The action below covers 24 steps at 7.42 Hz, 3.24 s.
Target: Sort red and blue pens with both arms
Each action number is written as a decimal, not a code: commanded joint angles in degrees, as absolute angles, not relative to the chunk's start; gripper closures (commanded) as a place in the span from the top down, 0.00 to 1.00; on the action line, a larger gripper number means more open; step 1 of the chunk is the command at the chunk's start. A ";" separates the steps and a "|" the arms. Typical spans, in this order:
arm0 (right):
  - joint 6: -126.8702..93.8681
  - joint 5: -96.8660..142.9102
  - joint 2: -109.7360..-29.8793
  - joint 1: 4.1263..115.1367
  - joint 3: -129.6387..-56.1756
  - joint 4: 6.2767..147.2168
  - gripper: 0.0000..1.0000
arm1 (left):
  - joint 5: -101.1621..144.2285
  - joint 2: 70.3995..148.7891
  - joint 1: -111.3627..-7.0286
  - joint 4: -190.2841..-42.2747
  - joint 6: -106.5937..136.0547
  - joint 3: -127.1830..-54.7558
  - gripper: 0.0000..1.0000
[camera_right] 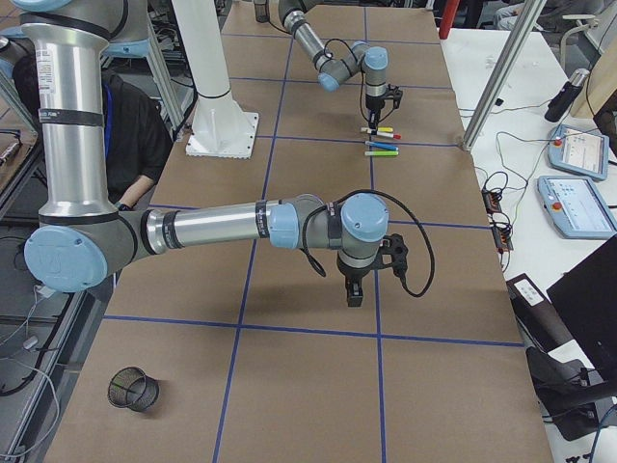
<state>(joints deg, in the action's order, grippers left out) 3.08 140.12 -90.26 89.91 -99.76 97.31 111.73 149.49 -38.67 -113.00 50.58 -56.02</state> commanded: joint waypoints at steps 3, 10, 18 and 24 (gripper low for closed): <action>3.08 141.76 -90.35 89.91 -99.93 97.38 1.00 | 115.48 149.06 -41.56 -103.06 53.79 -63.08 0.00; 1.93 144.05 -90.18 89.74 -100.11 97.21 1.00 | 129.02 122.21 -53.86 -99.84 51.94 -89.79 0.00; 0.62 145.46 -91.14 89.74 -101.51 97.21 1.00 | 136.04 78.08 -71.06 -100.02 38.68 -111.80 0.00; 0.62 145.55 -91.76 89.74 -102.56 97.21 1.00 | 139.04 70.31 -82.43 -88.01 17.98 -109.34 0.00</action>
<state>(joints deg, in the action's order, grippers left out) 0.62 145.48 -91.64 89.74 -102.23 97.22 138.77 71.45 -79.55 -91.36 24.25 -109.90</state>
